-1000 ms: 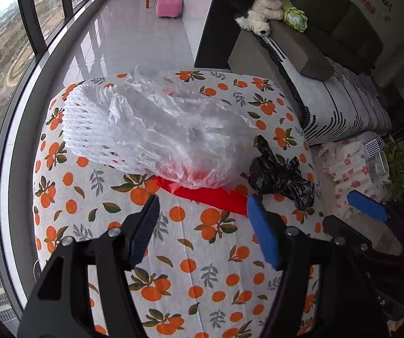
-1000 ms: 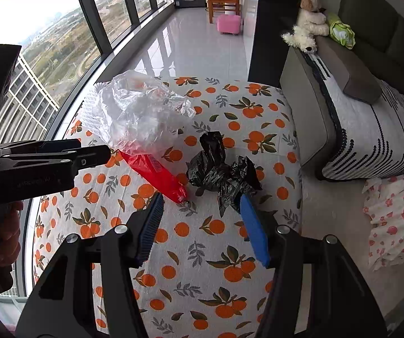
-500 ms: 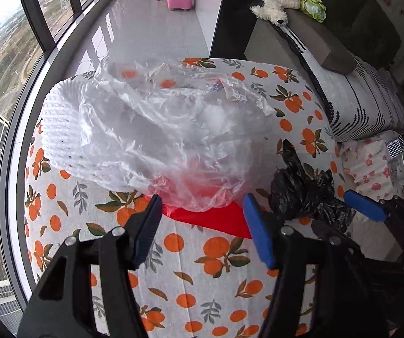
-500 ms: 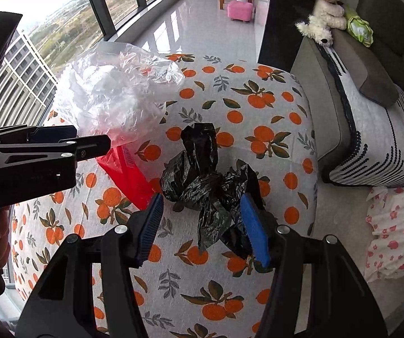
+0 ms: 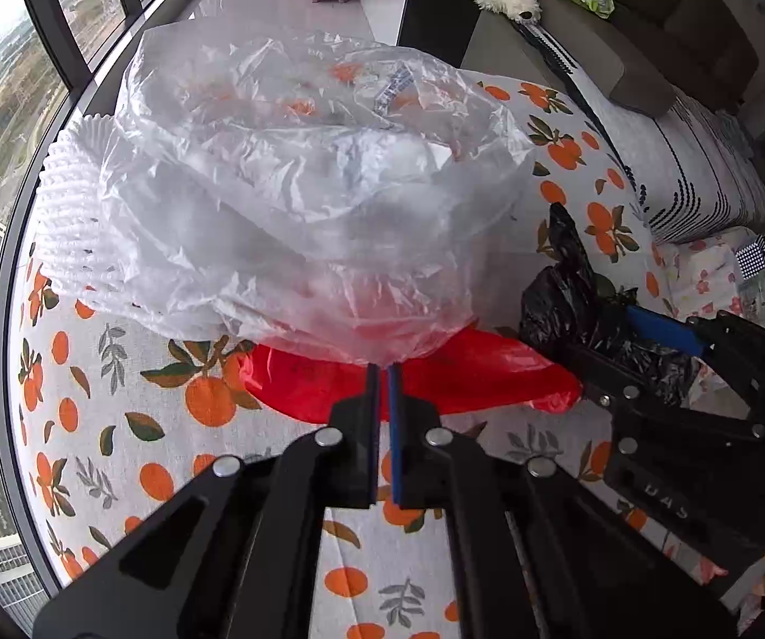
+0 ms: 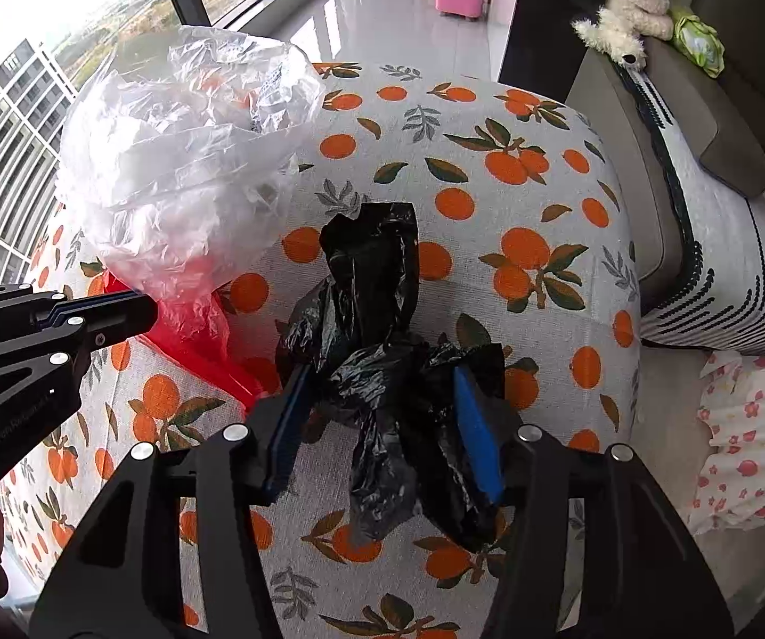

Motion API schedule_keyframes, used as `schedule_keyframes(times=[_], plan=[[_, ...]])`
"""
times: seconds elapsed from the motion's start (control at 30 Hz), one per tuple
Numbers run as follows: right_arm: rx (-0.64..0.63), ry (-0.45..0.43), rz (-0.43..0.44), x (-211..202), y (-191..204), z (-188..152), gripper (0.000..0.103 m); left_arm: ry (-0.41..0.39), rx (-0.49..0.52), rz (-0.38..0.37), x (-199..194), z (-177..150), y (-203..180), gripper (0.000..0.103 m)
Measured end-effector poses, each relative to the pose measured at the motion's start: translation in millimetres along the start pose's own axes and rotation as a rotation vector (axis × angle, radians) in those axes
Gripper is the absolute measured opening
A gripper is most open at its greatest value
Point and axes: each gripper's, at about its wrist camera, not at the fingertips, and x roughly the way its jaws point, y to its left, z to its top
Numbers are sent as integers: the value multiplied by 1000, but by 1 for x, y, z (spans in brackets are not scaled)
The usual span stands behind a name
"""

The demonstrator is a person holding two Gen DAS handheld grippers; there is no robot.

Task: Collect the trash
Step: 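Grasp the black bag with the right tool while the left grasps the clear plastic bag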

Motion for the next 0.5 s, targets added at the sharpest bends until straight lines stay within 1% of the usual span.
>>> schedule_keyframes(times=[0.07, 0.13, 0.23, 0.37, 0.5], plan=[[-4, -3, 4, -2, 3, 1, 28, -18, 3, 3, -3, -1, 0, 1], [-12, -7, 12, -6, 7, 3, 21, -39, 6, -3, -9, -2, 1, 1], [-17, -29, 20, -15, 10, 3, 18, -76, 27, 5, -20, -4, -1, 0], [-14, -52, 24, -29, 12, 3, 18, -119, 49, 15, -36, -7, -3, 0], [-3, -62, 27, -39, 12, 2, 18, -134, 45, 5, -46, -11, -2, 0]])
